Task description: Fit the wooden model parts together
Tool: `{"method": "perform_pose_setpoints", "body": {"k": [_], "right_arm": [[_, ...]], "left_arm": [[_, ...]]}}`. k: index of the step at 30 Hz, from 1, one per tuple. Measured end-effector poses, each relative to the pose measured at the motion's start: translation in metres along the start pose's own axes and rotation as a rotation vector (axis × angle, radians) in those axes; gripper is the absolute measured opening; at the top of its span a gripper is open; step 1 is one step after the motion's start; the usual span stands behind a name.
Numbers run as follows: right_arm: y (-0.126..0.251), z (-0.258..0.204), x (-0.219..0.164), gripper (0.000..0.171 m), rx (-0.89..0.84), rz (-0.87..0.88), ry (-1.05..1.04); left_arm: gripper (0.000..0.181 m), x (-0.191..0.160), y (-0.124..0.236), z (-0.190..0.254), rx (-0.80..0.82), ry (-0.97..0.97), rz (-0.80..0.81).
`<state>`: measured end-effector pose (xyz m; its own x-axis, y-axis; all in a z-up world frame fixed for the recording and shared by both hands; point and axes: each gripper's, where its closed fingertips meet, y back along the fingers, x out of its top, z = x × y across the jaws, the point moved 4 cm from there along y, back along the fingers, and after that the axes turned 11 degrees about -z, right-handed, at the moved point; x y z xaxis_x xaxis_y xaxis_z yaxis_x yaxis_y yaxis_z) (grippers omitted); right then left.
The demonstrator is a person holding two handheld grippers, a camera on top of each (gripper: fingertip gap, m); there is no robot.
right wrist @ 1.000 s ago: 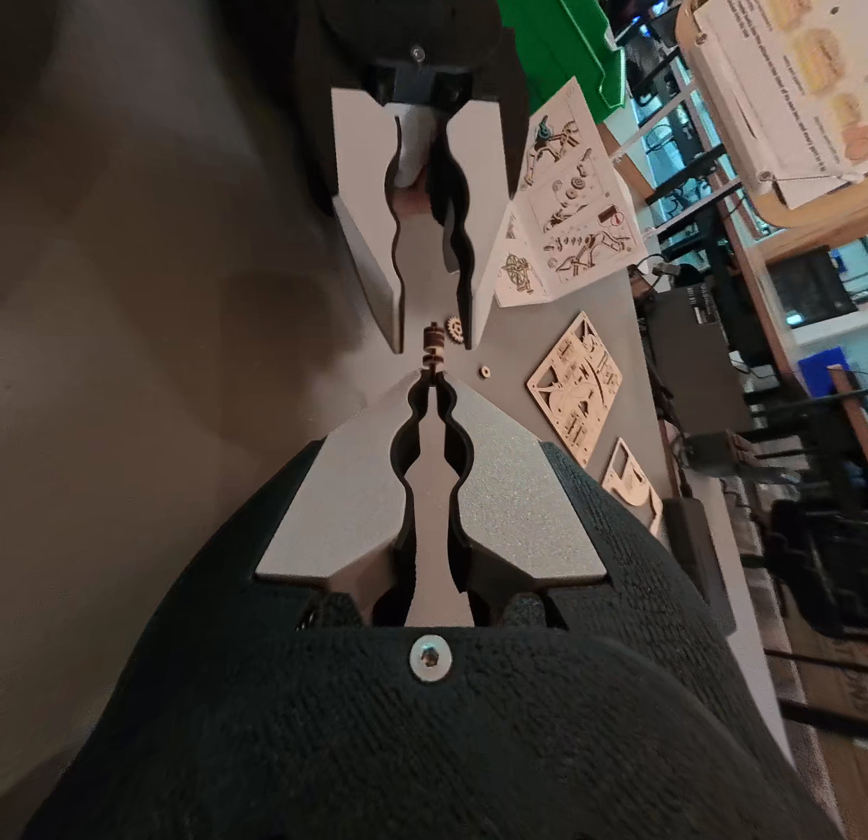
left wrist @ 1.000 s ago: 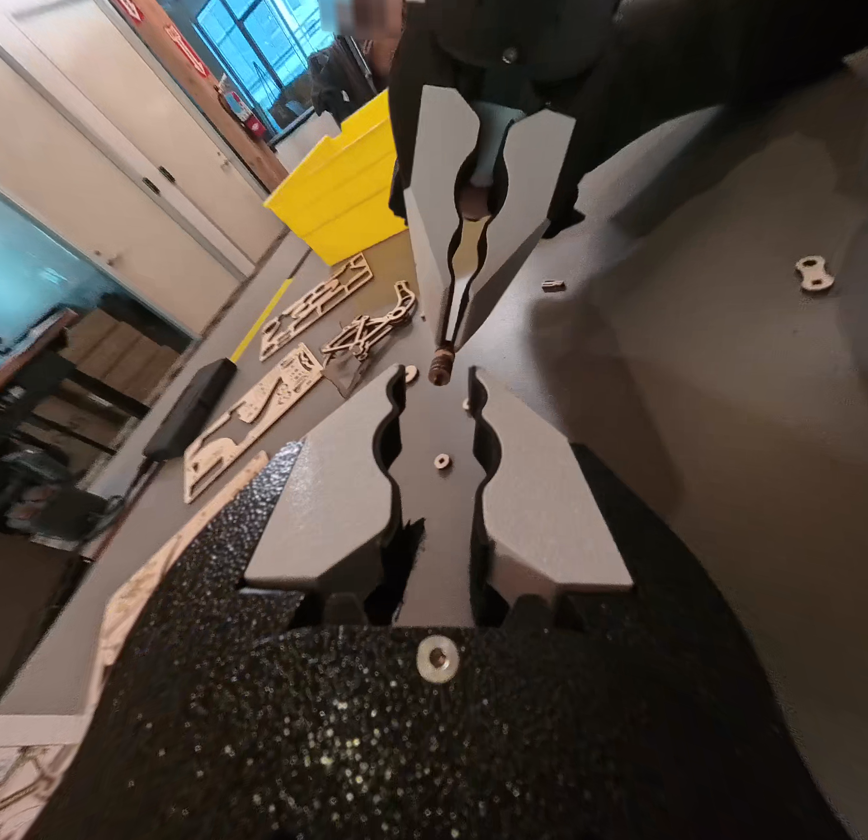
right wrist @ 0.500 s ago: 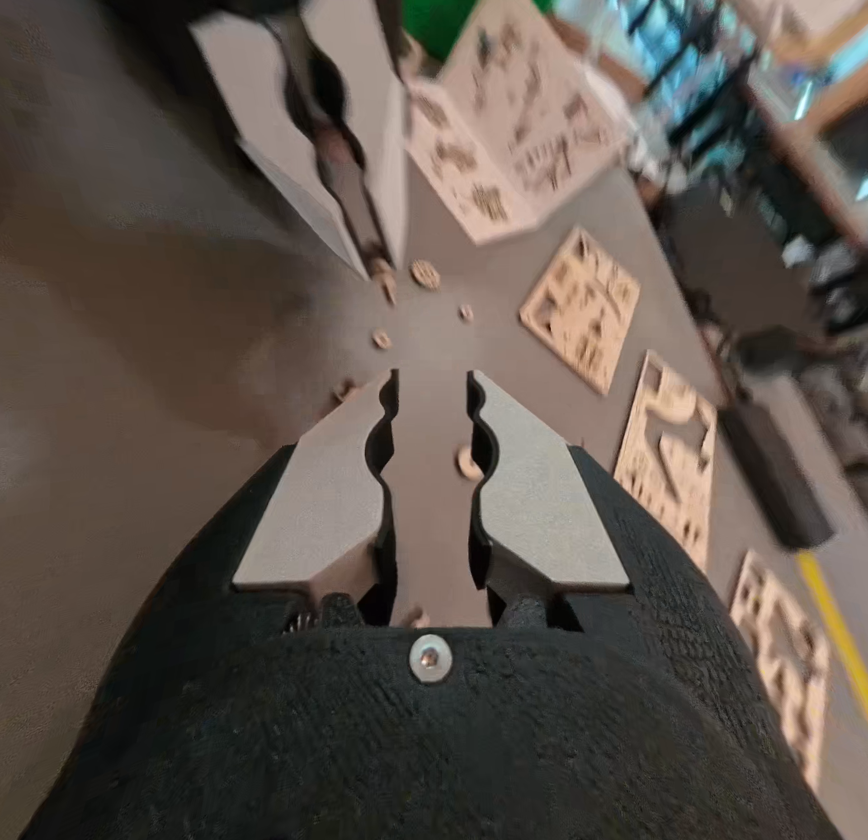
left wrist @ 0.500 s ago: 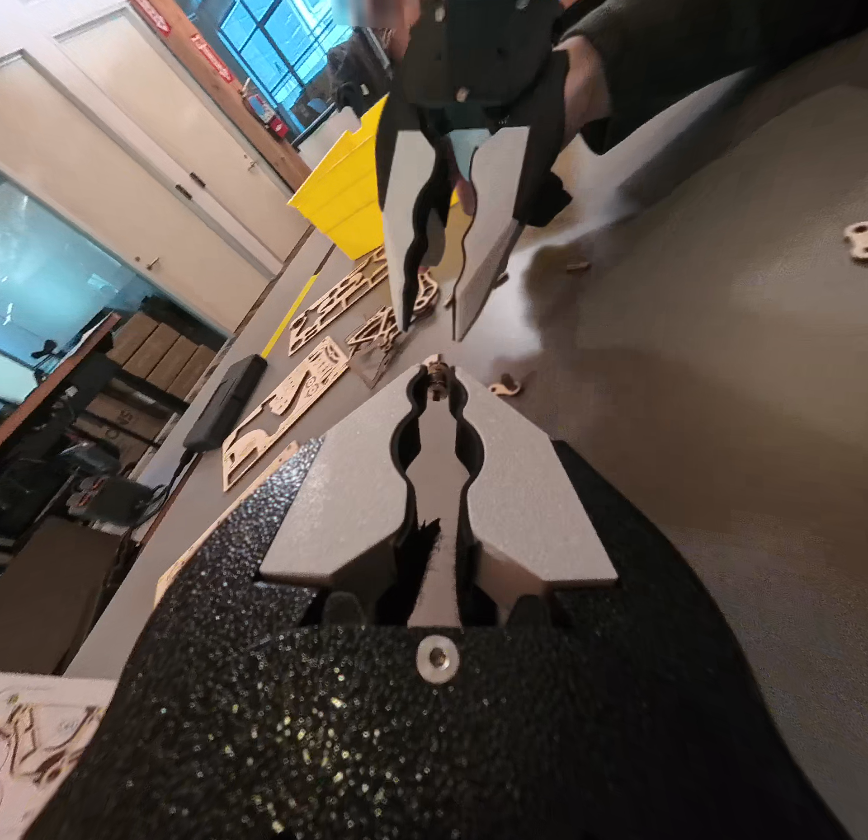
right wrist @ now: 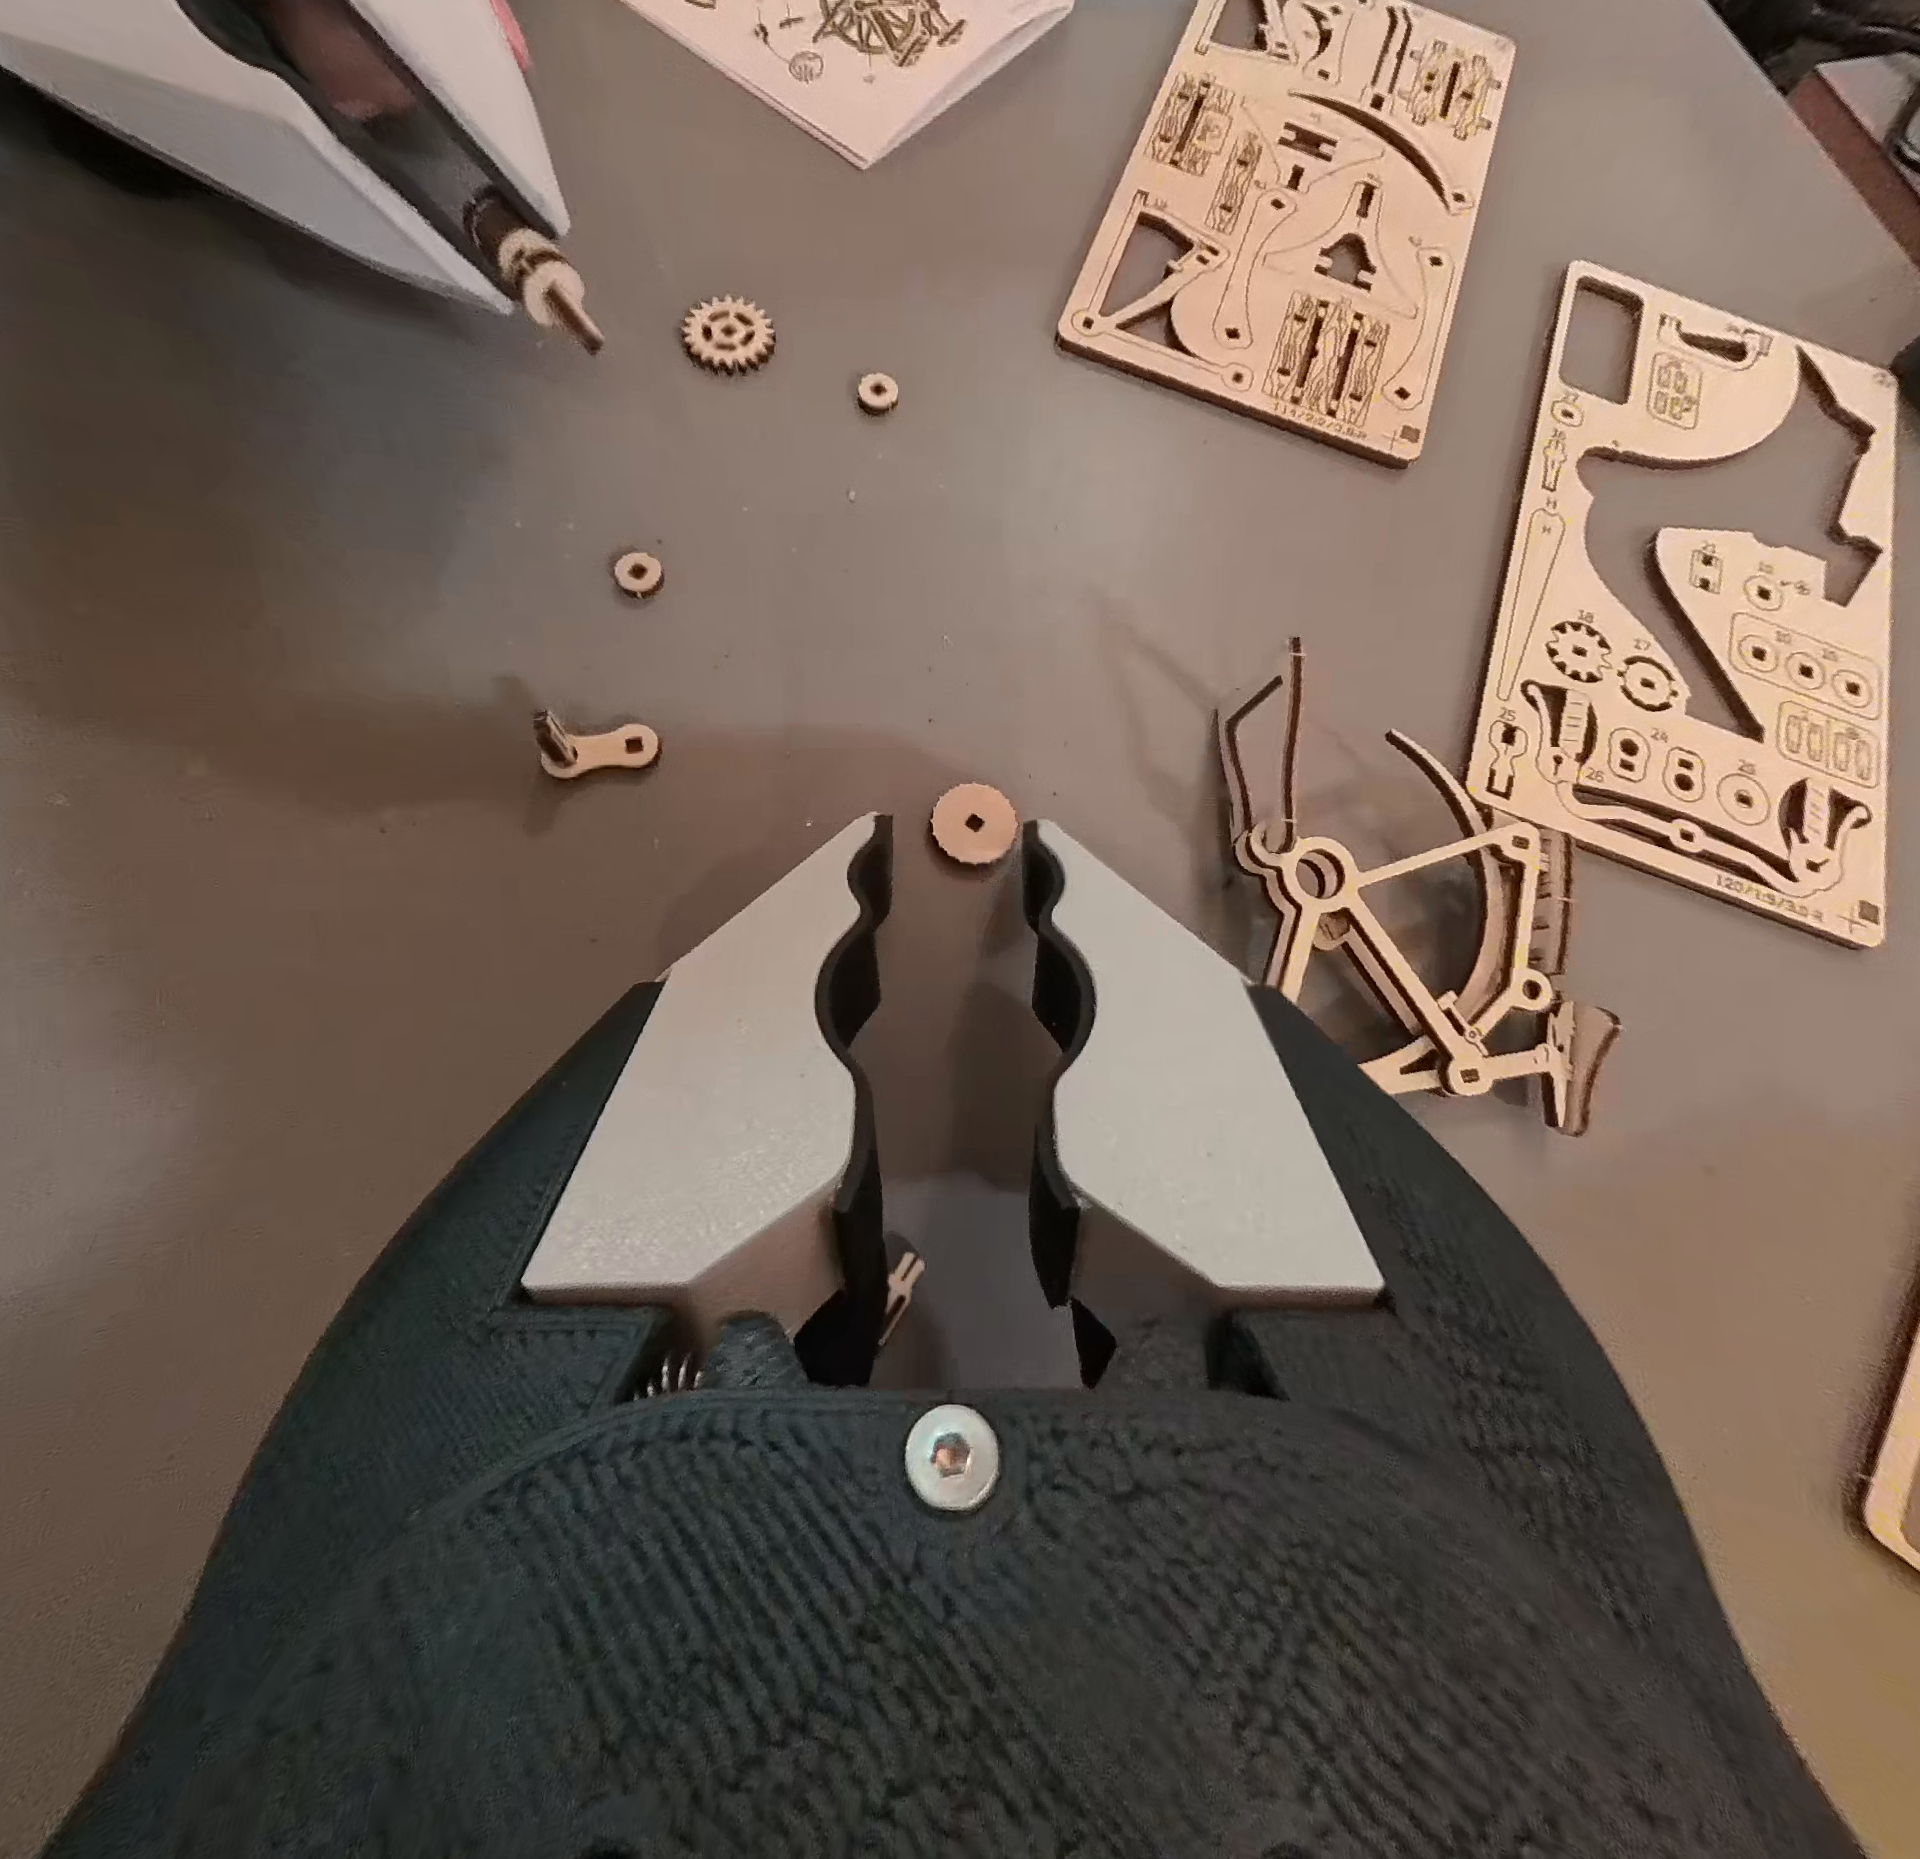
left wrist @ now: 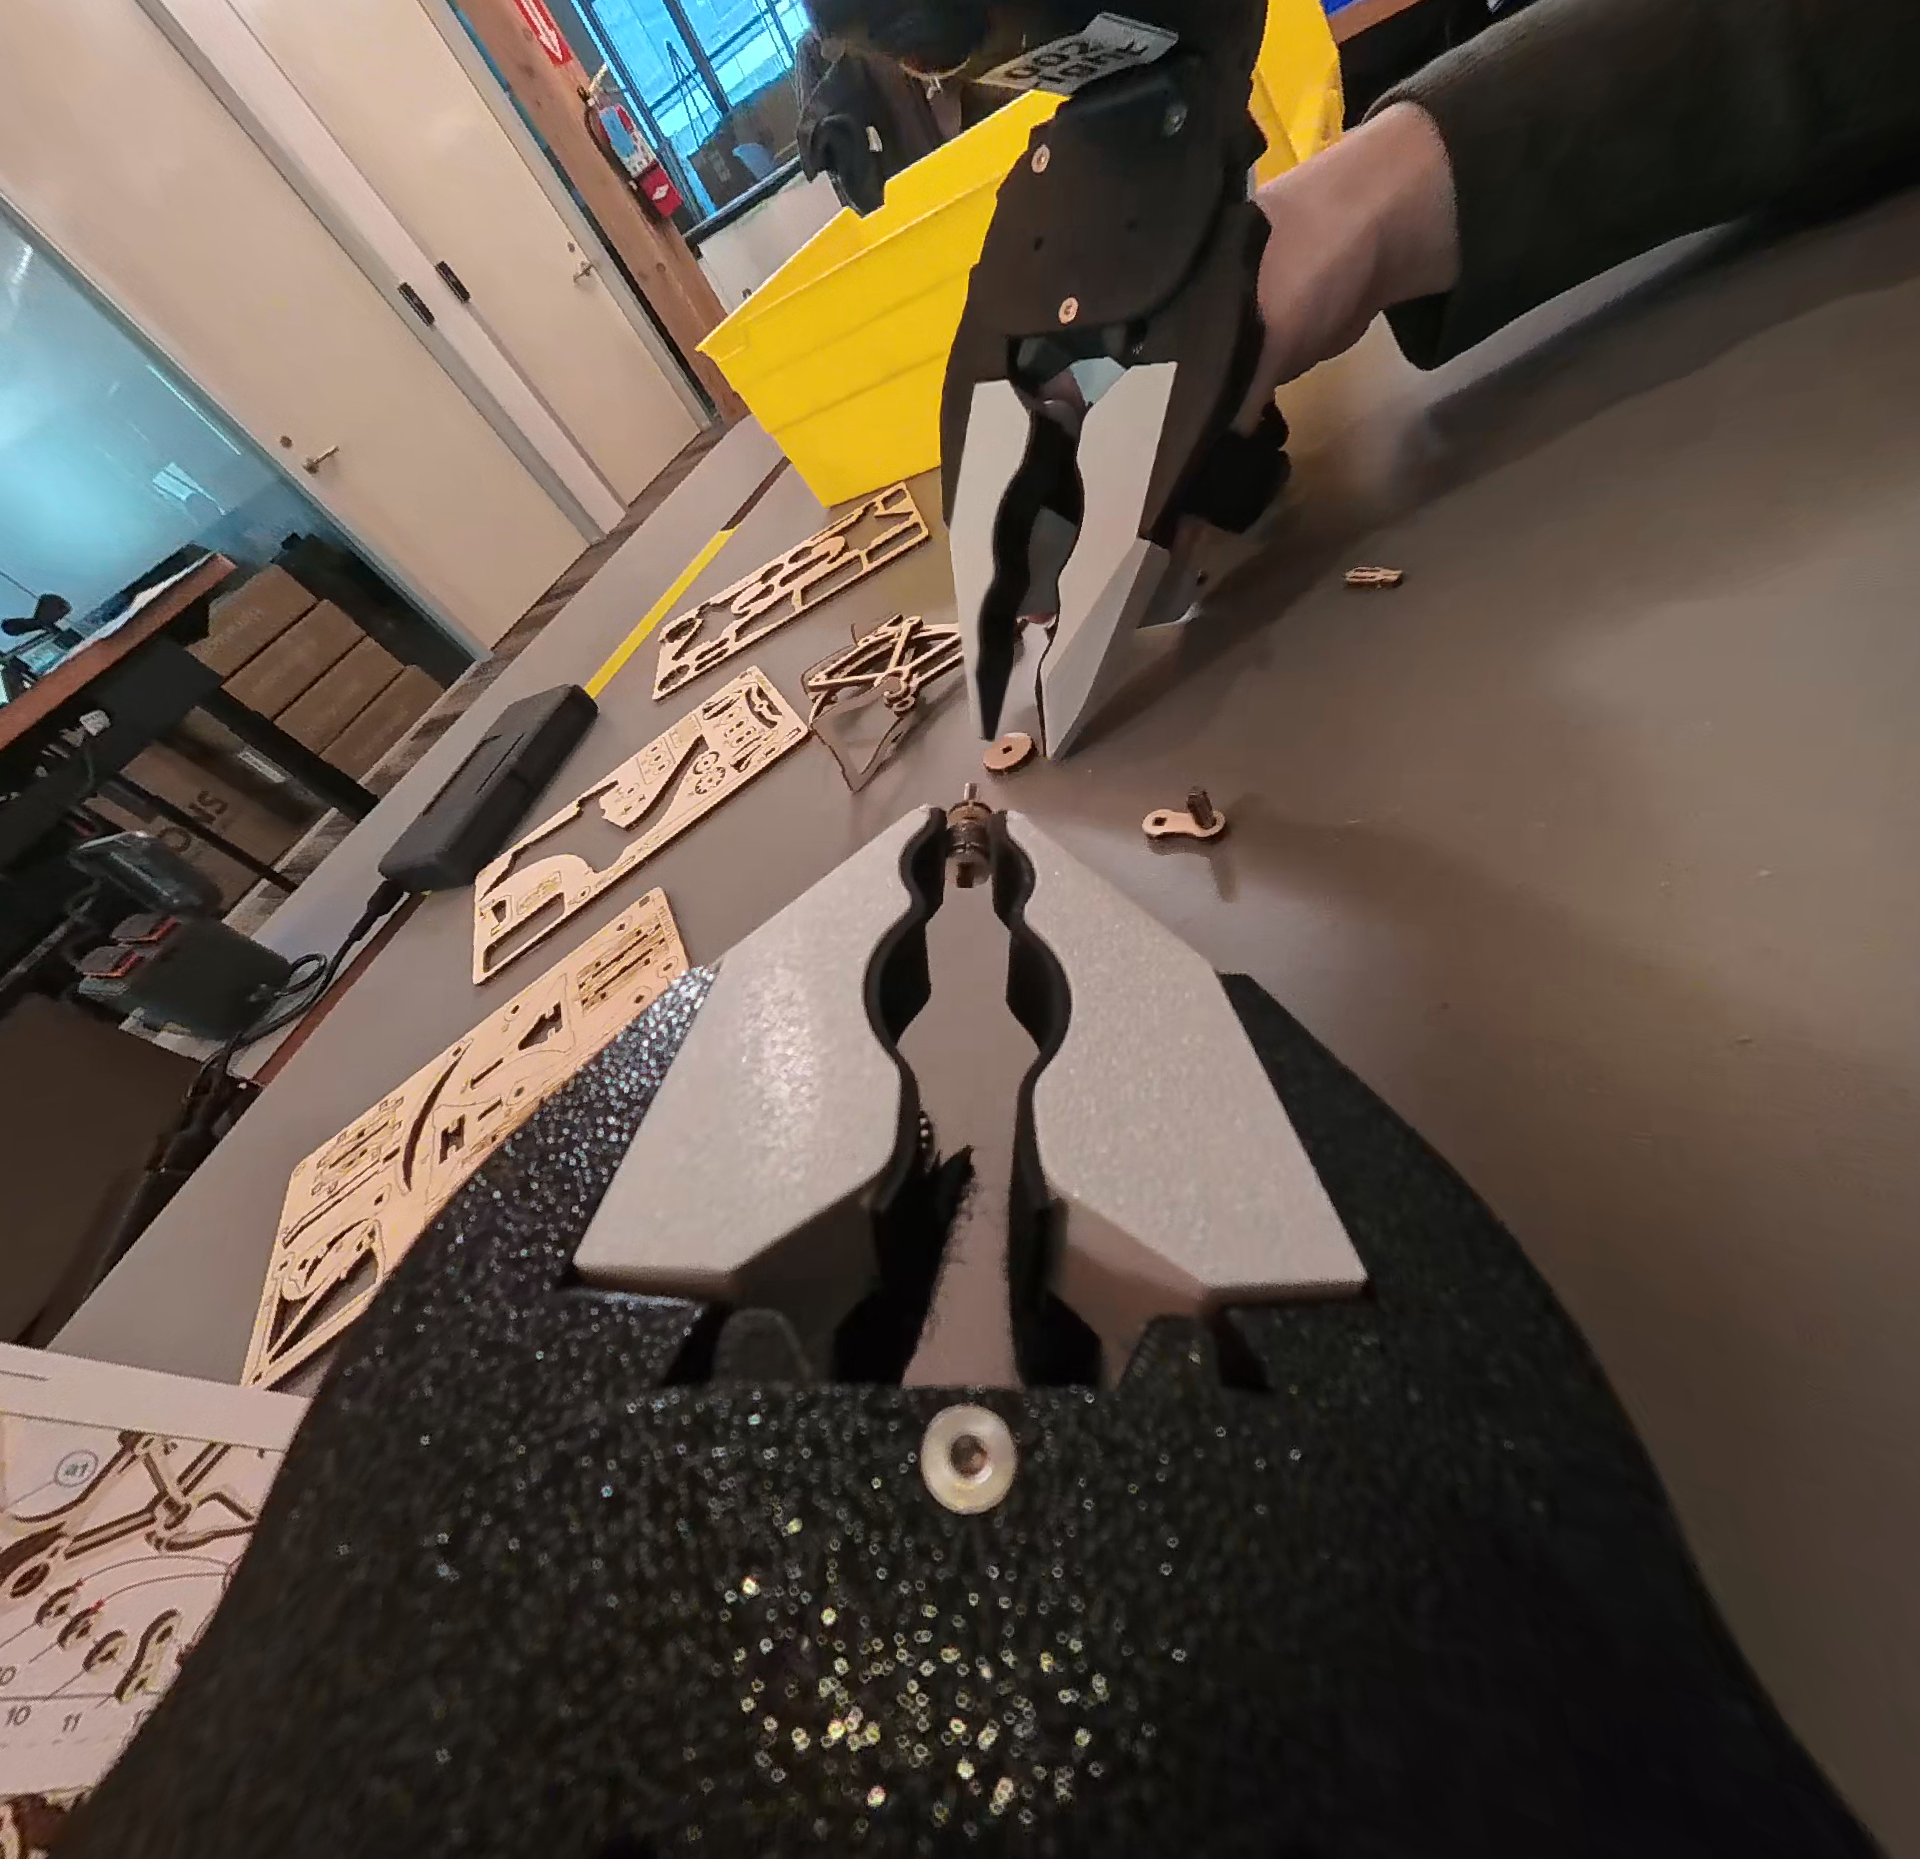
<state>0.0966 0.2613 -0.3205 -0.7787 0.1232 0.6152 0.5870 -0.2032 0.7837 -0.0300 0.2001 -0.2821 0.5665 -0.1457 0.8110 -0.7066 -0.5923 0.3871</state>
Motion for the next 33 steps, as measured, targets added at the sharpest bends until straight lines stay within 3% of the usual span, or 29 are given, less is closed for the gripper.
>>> {"method": "perform_pose_setpoints", "body": {"k": [5,17,26,28,33], "right_arm": [[-0.001,-0.002,0.001,0.014,0.005,-0.013,0.002],[-0.007,-0.019,0.022,0.013,-0.024,-0.012,0.191],[-0.021,-0.027,0.04,0.015,0.066,-0.039,0.251],[-0.016,-0.024,0.045,0.033,0.03,-0.006,0.248],[0.005,-0.046,0.068,0.025,0.064,0.16,0.379]], "left_arm": [[0.006,-0.001,-0.001,0.0,0.0,-0.005,-0.012],[0.006,-0.002,0.001,-0.002,0.017,-0.018,-0.046],[0.006,-0.009,0.004,-0.014,0.04,-0.005,-0.107],[0.006,-0.011,0.003,-0.014,0.024,0.009,-0.126],[0.006,-0.008,-0.002,-0.006,-0.033,0.029,-0.126]]}}
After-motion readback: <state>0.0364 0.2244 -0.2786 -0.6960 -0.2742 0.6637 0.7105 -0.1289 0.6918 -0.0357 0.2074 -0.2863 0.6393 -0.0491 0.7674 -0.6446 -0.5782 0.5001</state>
